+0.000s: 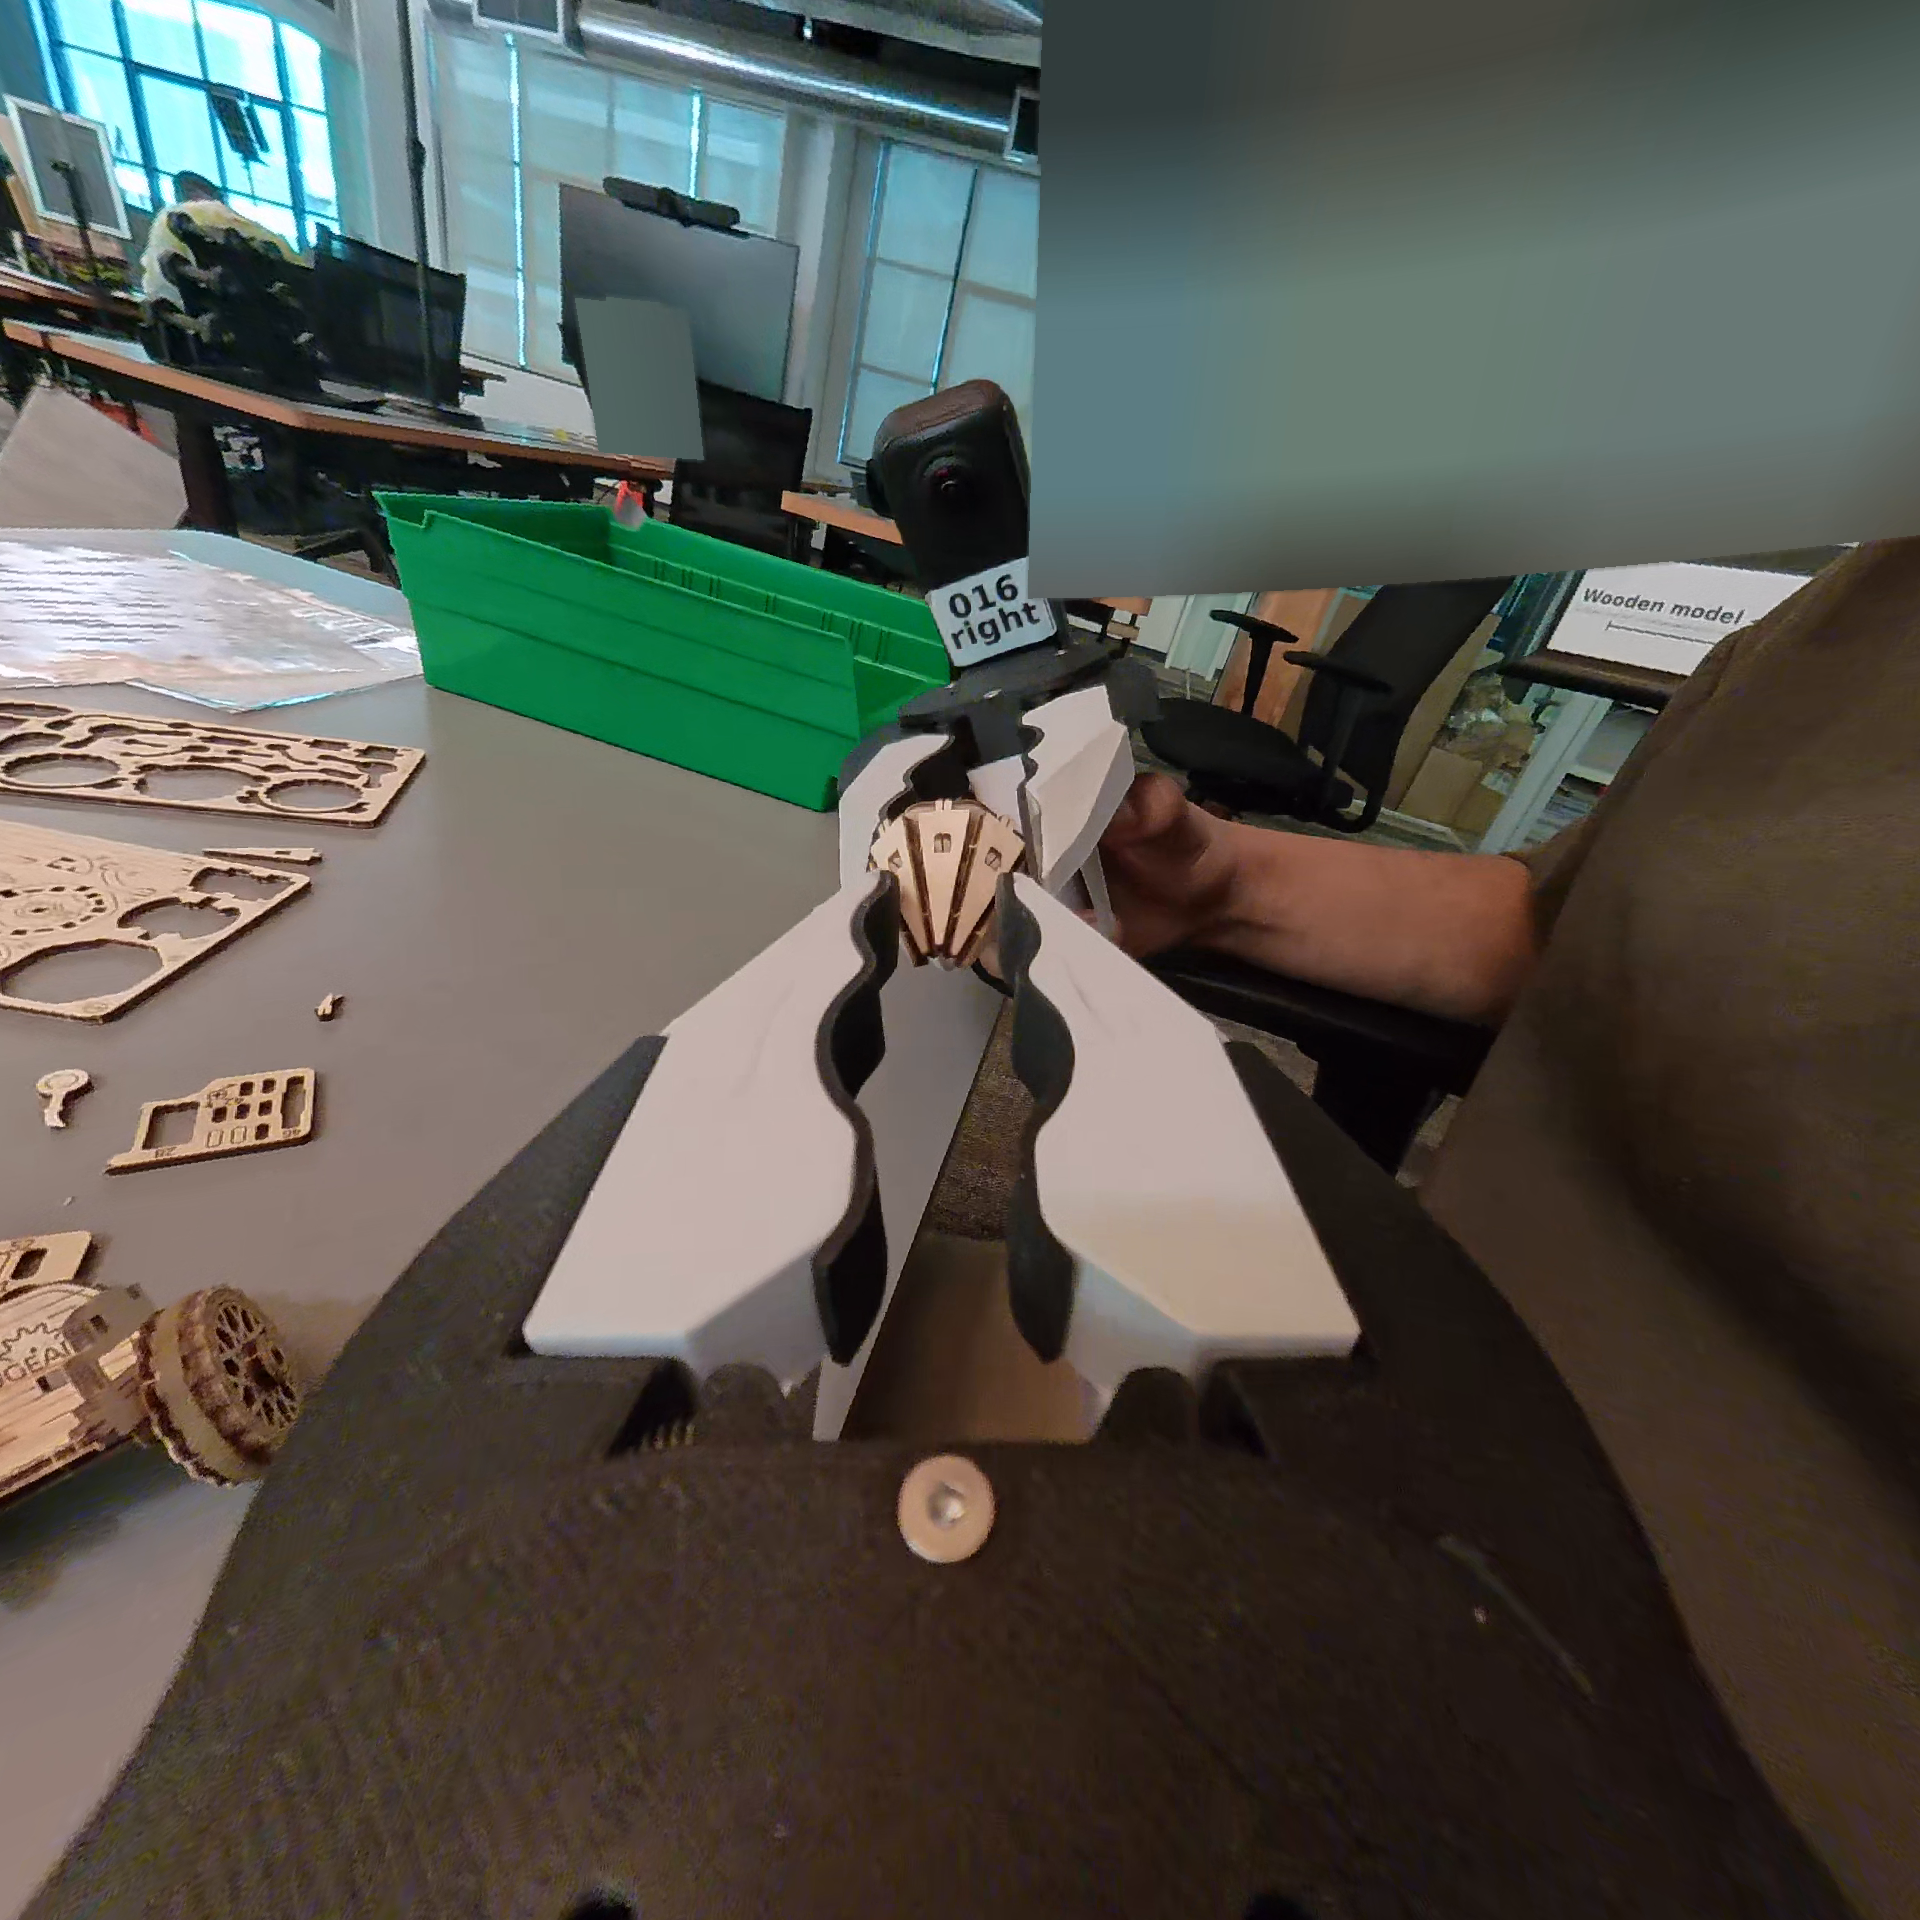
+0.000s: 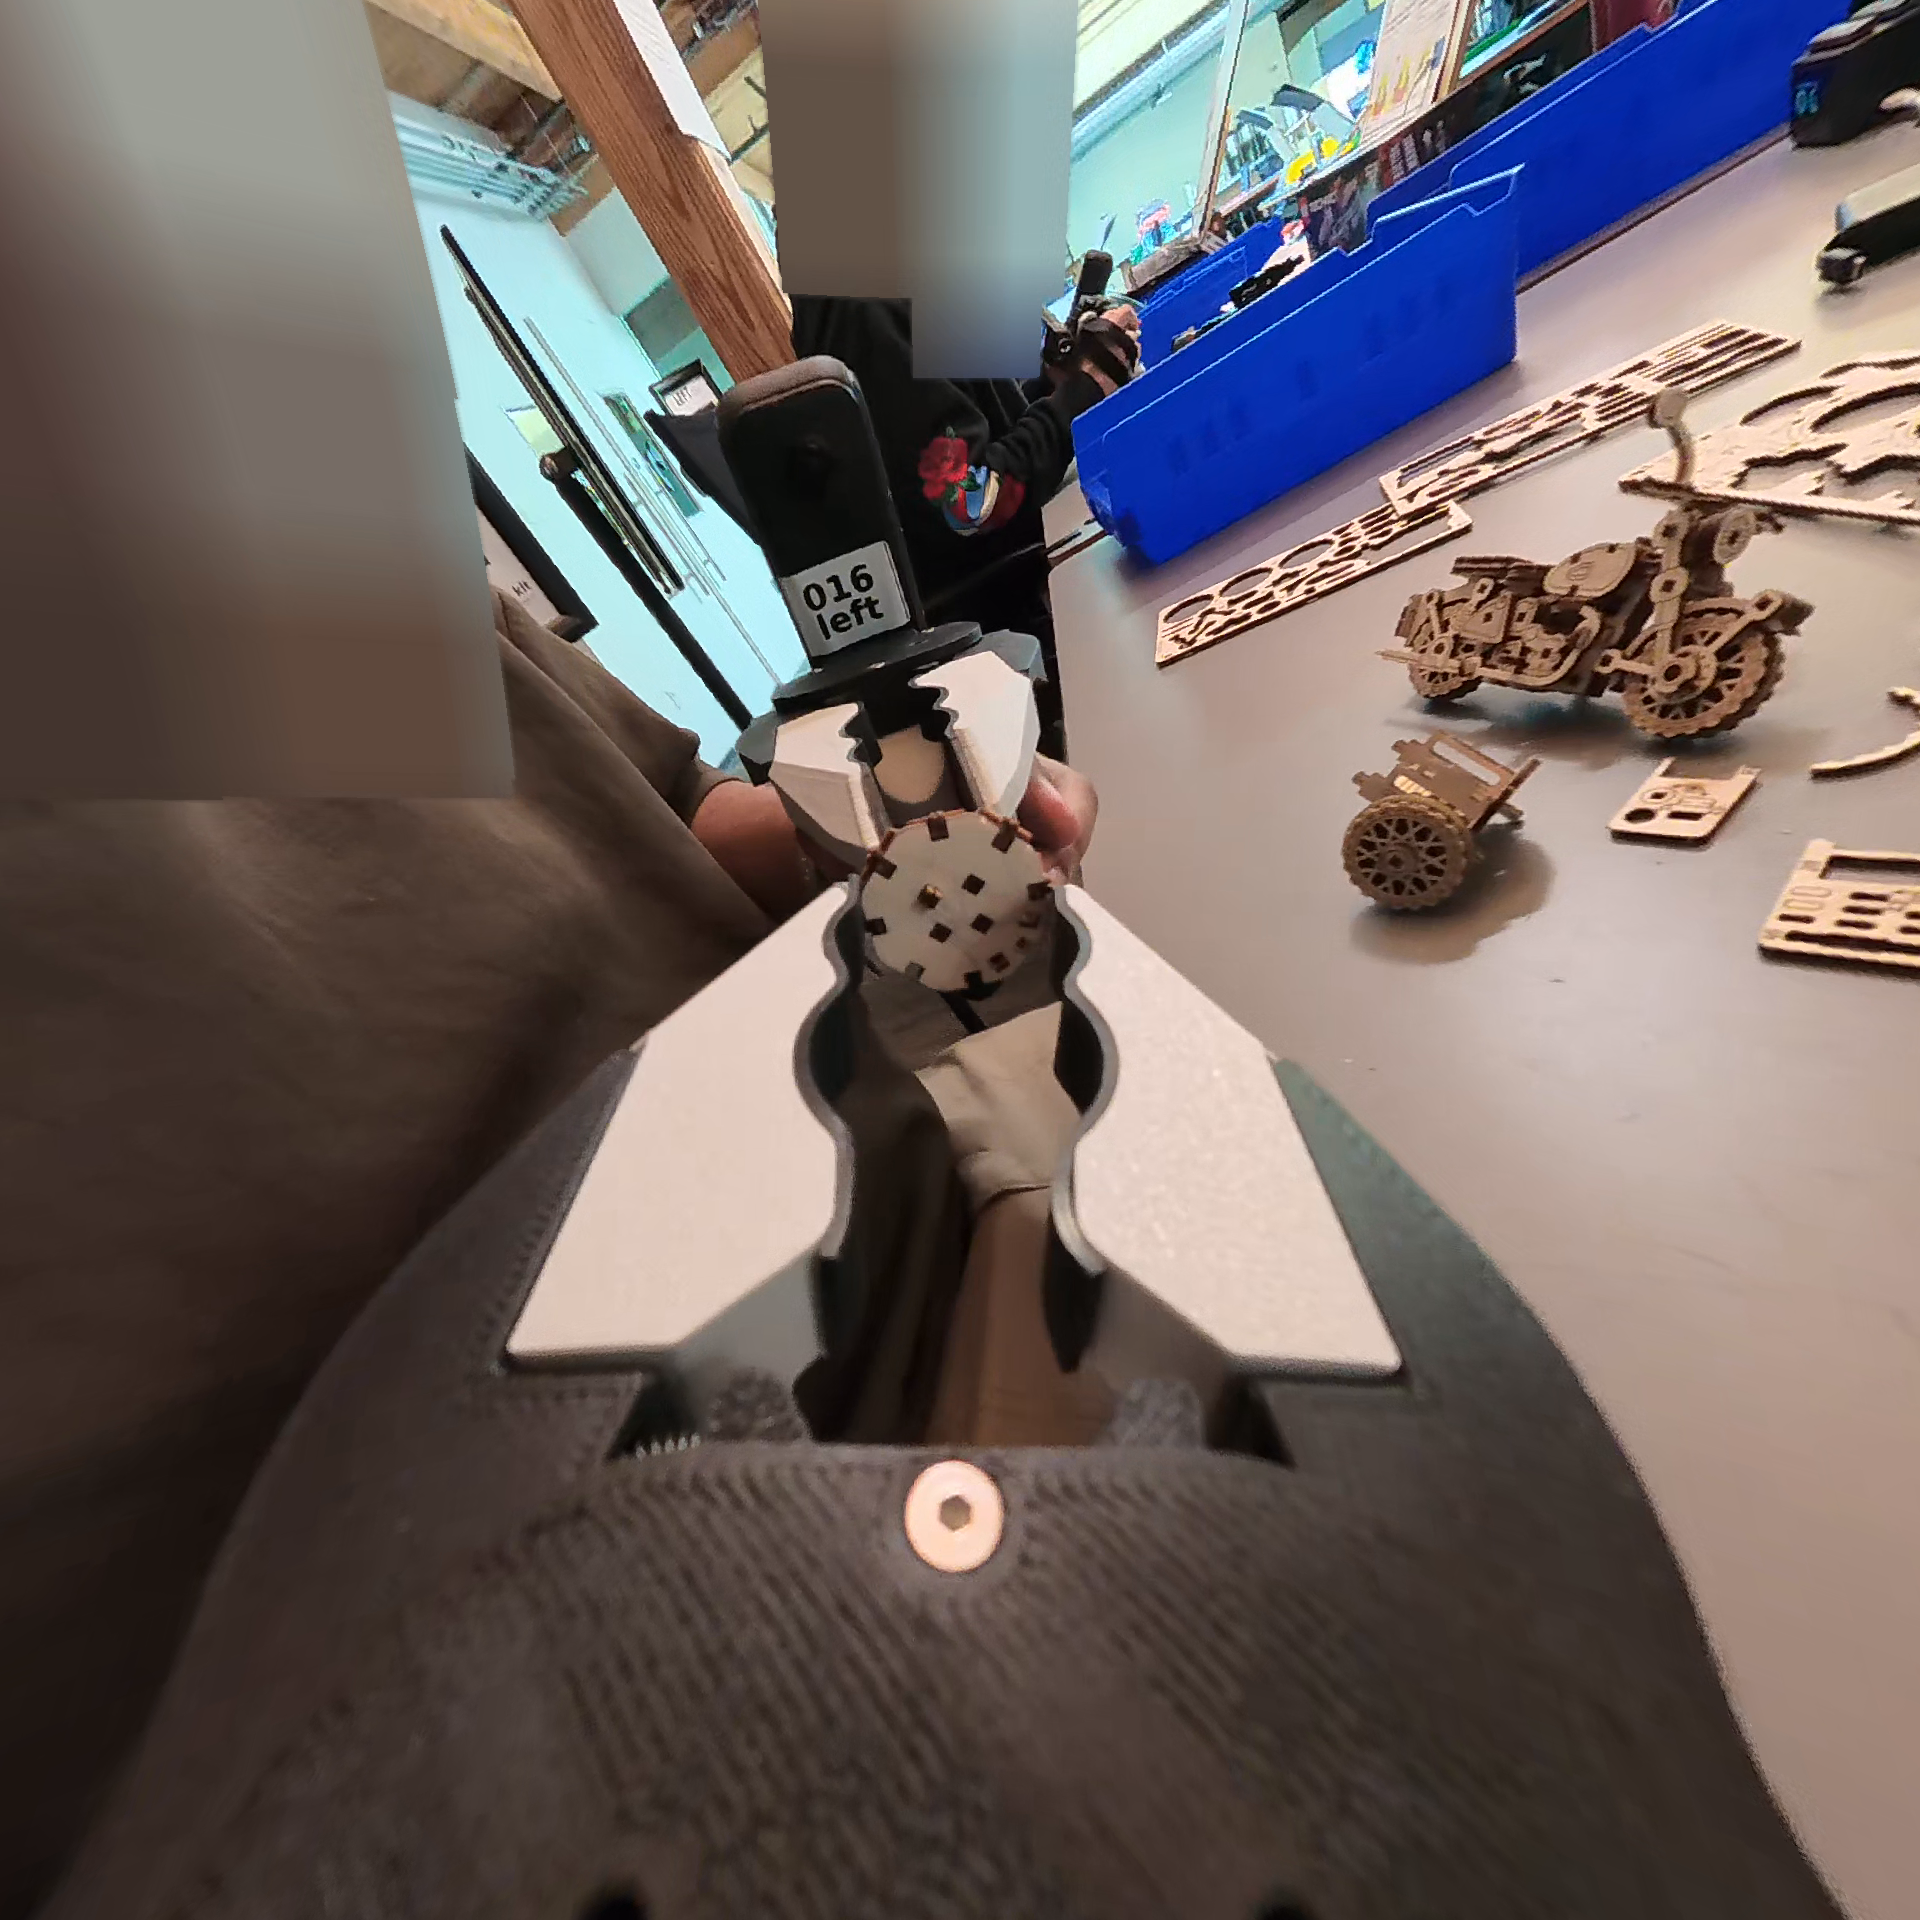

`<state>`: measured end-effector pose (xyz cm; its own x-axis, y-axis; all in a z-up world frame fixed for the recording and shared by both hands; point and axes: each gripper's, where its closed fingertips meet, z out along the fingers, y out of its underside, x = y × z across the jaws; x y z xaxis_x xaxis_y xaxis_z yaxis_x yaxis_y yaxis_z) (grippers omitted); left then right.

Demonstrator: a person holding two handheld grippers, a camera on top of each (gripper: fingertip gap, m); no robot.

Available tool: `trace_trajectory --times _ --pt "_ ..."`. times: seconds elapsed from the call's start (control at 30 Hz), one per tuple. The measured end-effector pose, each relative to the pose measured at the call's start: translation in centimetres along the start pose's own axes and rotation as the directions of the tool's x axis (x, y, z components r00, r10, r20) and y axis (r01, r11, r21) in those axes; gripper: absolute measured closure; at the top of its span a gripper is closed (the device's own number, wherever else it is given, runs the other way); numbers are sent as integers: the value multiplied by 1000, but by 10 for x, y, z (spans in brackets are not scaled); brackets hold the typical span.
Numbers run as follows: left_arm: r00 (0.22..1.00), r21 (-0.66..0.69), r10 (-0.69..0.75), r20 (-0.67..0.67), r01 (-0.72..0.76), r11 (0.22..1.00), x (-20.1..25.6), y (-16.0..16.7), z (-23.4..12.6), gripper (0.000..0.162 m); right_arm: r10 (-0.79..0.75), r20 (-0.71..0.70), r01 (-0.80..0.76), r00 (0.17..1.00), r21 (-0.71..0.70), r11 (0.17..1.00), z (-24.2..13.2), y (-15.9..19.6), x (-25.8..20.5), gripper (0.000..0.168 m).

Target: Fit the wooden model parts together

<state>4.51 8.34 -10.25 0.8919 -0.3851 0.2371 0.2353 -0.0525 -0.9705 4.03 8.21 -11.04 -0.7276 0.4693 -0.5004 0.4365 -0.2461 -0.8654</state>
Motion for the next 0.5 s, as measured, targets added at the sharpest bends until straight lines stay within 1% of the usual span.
trace_trajectory --times 0.13,0.23,0.3,0.43,0.5 --pt "1000 11 6 14 -6 1000 -1 -1 0 147 5 -5 -5 1000 4 1000 -1 -1 1 135" --pt "1000 6 3 15 -3 1000 -2 0 0 134 19 -1 -19 1000 21 1000 -3 -3 2 135" --pt "1000 6 -6 9 6 1000 -2 0 0 134 20 -4 -20 1000 25 999 -4 -4 3 135" --pt "1000 14 7 13 -7 1000 -2 -1 -1 131 -51 -36 51 998 -14 999 -4 -1 3 135" --pt "1000 22 10 10 -10 1000 -1 -3 -1 133 -91 -55 88 994 -41 995 -3 2 3 135"
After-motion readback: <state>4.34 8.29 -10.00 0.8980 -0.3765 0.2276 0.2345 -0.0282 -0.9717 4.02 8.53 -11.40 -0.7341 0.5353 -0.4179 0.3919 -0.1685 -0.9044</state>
